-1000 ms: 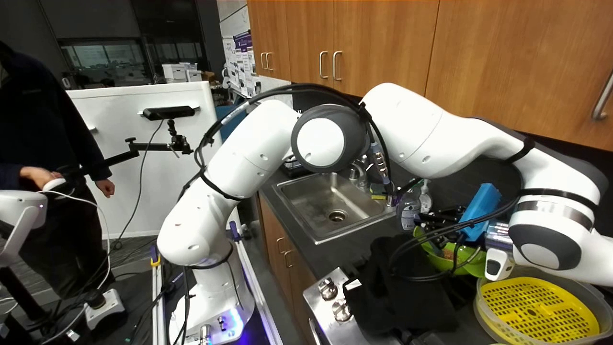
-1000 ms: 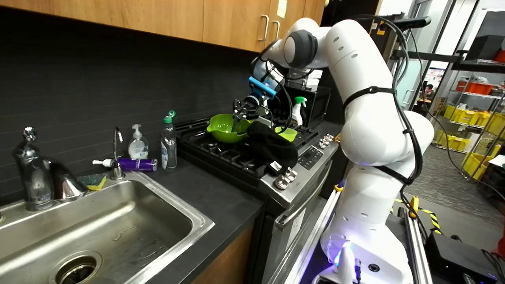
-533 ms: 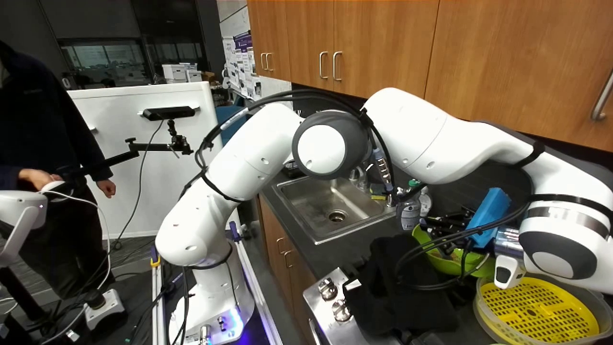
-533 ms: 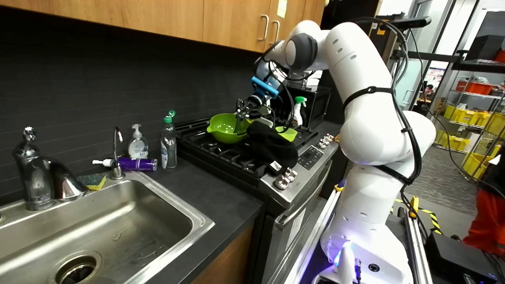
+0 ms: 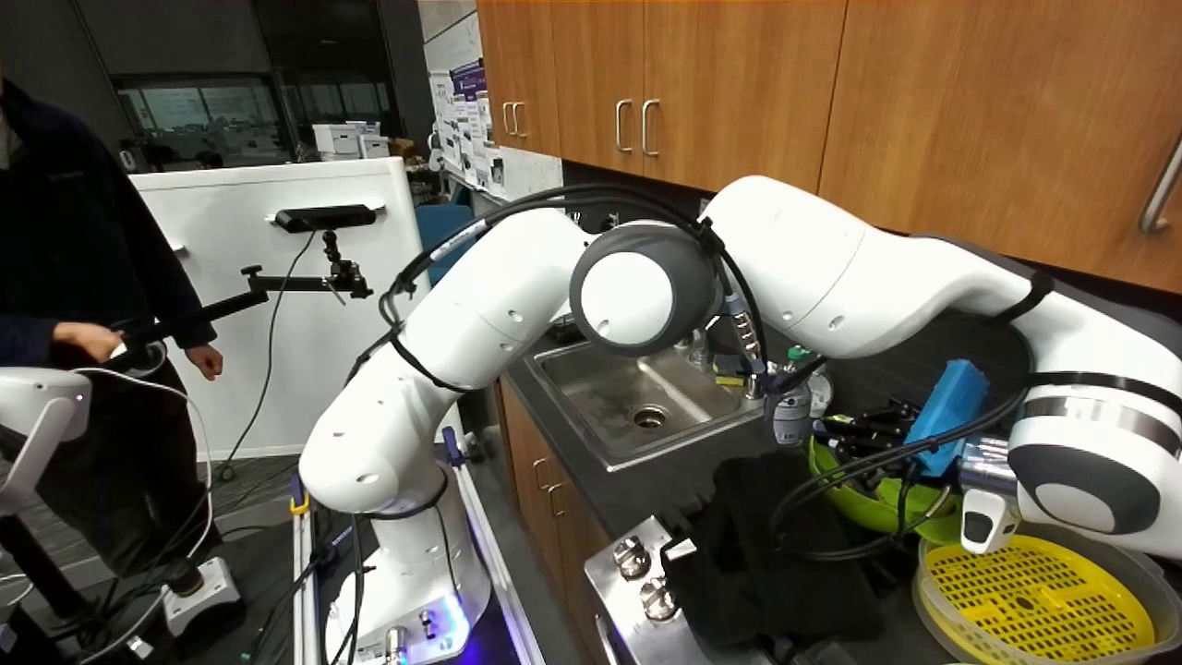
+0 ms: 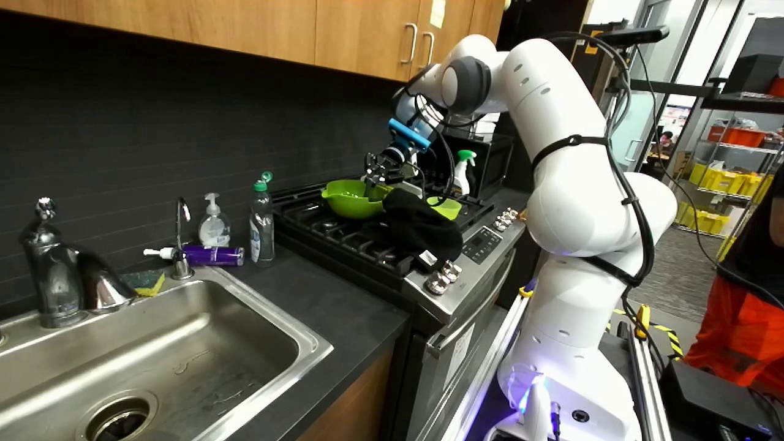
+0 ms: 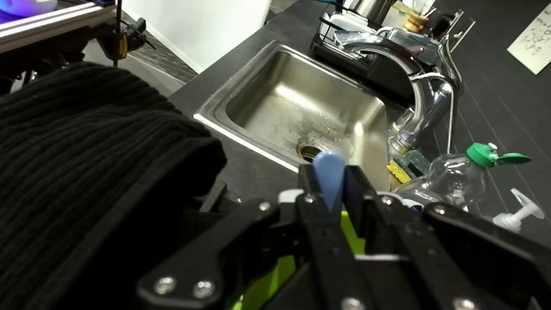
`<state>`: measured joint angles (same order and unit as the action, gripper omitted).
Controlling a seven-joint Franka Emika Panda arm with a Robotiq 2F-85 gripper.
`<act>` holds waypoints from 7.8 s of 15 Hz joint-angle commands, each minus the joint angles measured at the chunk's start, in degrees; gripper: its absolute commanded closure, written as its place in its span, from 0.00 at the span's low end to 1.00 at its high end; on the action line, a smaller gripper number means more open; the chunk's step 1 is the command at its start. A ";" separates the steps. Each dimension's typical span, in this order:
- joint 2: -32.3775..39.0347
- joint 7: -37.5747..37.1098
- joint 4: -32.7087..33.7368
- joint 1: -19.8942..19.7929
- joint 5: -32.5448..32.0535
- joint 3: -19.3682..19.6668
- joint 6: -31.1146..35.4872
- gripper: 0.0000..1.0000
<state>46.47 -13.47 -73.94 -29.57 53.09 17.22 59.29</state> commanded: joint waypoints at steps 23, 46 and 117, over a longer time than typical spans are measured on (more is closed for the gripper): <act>3.52 0.70 6.99 -3.27 -4.04 -3.02 -5.96 0.95; 11.23 -0.81 22.02 -2.83 -4.24 -8.16 -12.90 0.95; 14.21 -3.64 25.41 -6.92 -6.22 -7.08 -11.99 0.95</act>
<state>60.44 -16.09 -49.87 -35.45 48.27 10.39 47.36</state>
